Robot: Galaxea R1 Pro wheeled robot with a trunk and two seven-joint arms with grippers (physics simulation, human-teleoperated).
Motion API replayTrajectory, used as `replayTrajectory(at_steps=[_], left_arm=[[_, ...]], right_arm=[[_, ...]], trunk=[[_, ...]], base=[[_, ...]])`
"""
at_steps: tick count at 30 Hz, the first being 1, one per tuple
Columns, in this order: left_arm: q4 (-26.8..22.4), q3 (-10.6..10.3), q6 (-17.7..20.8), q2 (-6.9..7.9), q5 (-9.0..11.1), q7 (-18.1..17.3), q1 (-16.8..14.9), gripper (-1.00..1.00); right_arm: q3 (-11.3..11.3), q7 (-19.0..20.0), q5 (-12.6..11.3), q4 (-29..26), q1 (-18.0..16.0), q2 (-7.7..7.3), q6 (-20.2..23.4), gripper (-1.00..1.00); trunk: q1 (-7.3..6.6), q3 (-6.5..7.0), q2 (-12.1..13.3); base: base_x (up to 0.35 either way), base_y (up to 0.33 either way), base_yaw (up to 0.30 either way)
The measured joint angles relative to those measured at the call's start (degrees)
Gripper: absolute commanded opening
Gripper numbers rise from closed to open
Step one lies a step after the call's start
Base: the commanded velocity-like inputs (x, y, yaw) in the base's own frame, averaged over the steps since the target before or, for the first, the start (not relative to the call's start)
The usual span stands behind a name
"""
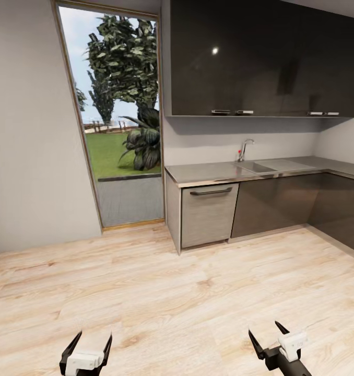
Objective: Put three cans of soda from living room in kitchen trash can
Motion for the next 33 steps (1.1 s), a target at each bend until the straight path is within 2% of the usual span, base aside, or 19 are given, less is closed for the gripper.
replayTrajectory(at_steps=[22,33], left_arm=[[1.0,-0.1,0.0,-0.06,0.1,0.0,0.0,1.0],[1.1,-0.1,0.0,-0.07,-0.2,0.0,0.0,1.0]], right_arm=[[0.1,-0.2,-0.1,1.2,-0.1,0.04,-0.1,1.0],[0.3,-0.2,-0.1,1.2,-0.1,0.11,0.0,1.0]], trunk=[[0.0,0.0,0.0],[0.0,-0.04,0.0]], base=[[0.0,0.0,0.002],[0.0,0.0,0.177]])
